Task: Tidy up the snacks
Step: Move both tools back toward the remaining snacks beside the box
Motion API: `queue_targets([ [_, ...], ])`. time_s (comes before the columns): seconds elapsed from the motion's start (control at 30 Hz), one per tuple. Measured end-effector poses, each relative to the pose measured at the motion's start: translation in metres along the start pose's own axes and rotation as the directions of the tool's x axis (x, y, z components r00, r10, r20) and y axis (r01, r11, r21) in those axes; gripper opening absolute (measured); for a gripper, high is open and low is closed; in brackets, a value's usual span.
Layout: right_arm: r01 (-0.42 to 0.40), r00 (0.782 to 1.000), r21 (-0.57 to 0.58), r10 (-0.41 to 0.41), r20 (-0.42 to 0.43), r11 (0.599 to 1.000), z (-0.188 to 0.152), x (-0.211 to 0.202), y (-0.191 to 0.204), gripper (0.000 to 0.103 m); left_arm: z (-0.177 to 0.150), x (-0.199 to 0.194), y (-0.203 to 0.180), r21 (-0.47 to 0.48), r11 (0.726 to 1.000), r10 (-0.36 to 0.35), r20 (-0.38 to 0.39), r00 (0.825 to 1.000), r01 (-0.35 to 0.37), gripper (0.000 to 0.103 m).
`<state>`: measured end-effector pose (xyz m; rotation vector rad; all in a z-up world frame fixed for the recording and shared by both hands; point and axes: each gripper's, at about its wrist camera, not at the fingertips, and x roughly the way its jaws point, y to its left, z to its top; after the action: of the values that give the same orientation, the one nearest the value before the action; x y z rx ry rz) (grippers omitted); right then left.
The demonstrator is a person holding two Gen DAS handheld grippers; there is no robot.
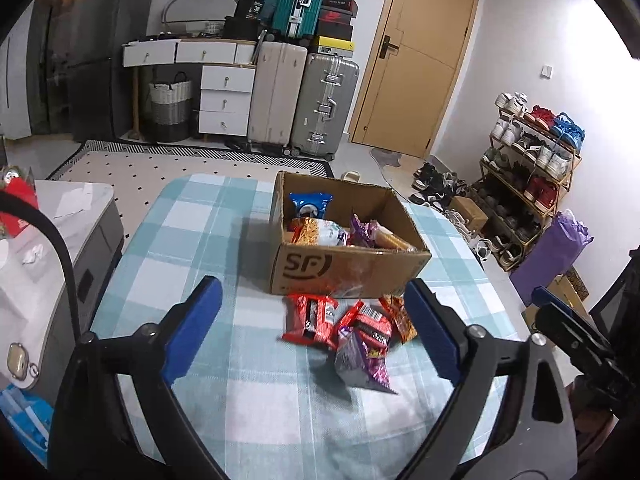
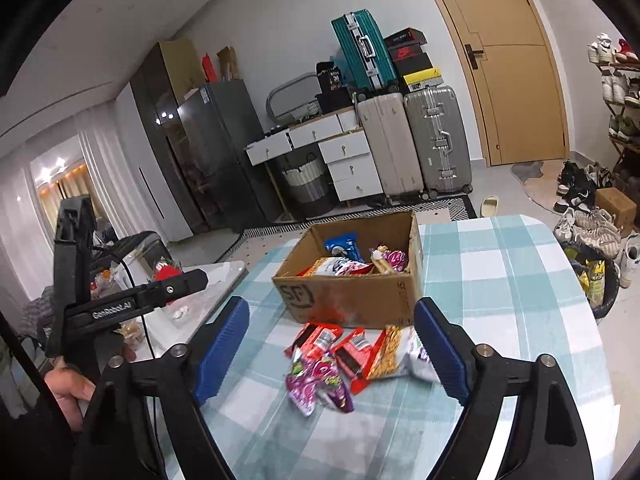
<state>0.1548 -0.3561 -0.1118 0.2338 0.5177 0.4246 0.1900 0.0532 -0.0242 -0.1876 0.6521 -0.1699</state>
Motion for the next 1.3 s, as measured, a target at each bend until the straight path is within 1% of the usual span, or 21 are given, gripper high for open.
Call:
queue_targets([
  [0.03,0.0,1.0,-0.004,0.0,0.009,1.0,-0.005,-0.006,0.003,0.088,-0.005,-0.006,-0.001,0.005,1.0,0.011,0.012,1.0,-0.012,0.099],
  [0.1,0.007,1.0,-0.014,-0.007,0.016,1.0,-0.011,-0.012,0.006,0.089,-0.01,-0.013,-0.003,0.008,0.999,0.032,0.037,0.999,-0.032,0.102],
  [0.13,0.011,1.0,-0.022,-0.011,0.024,1.0,-0.015,-0.016,0.008,0.09,-0.015,-0.02,-0.004,0.008,0.999,0.042,0.061,0.997,-0.043,0.102],
  [0.3,0.012,0.998,-0.05,-0.009,0.054,0.999,-0.032,-0.031,0.018,0.095,-0.032,-0.036,-0.008,0.023,0.997,0.066,0.124,0.99,-0.069,0.102],
  [0.43,0.008,0.998,-0.085,-0.003,0.062,0.996,-0.045,-0.035,0.026,0.099,-0.05,-0.037,-0.01,0.052,0.995,0.08,0.14,0.987,-0.088,0.102],
  [0.53,0.027,0.998,-0.124,-0.02,0.058,0.992,-0.057,-0.032,0.031,0.101,-0.067,-0.029,-0.005,0.047,0.993,0.102,0.124,0.987,-0.108,0.102],
  [0.6,0.035,0.999,-0.137,-0.029,0.045,0.99,-0.065,-0.024,0.032,0.101,-0.078,-0.021,0.0,0.039,0.993,0.104,0.103,0.989,-0.109,0.102],
  [0.73,0.02,1.0,-0.141,-0.02,0.003,0.99,-0.081,-0.009,0.028,0.101,-0.098,-0.001,0.013,0.021,0.995,0.099,0.063,0.993,-0.1,0.102],
  [0.87,0.003,0.999,-0.123,-0.008,-0.041,0.992,-0.096,0.012,0.021,0.101,-0.114,0.021,0.027,0.019,0.993,0.117,0.03,0.993,-0.118,0.102],
  [0.9,0.003,0.999,-0.123,-0.008,-0.041,0.992,-0.096,0.012,0.021,0.101,-0.118,0.028,0.031,0.015,0.992,0.124,0.016,0.992,-0.124,0.102],
  [1.07,0.003,0.995,-0.12,-0.015,-0.099,0.993,-0.101,0.041,0.017,0.101,-0.128,0.044,0.044,-0.011,0.991,0.135,0.0,0.991,-0.135,0.102],
  [1.1,-0.004,0.992,-0.119,-0.011,-0.122,0.993,-0.102,0.055,0.016,0.101,-0.128,0.046,0.046,-0.014,0.991,0.136,0.0,0.991,-0.136,0.102],
  [1.17,-0.003,0.991,-0.122,-0.013,-0.13,0.992,-0.102,0.06,0.016,0.101,-0.129,0.051,0.05,-0.02,0.991,0.133,-0.001,0.991,-0.133,0.102],
  [1.3,-0.02,0.985,-0.153,-0.007,-0.171,0.988,-0.099,0.091,0.02,0.101,-0.131,0.056,0.056,-0.043,0.991,0.126,0.008,0.992,-0.126,0.102],
])
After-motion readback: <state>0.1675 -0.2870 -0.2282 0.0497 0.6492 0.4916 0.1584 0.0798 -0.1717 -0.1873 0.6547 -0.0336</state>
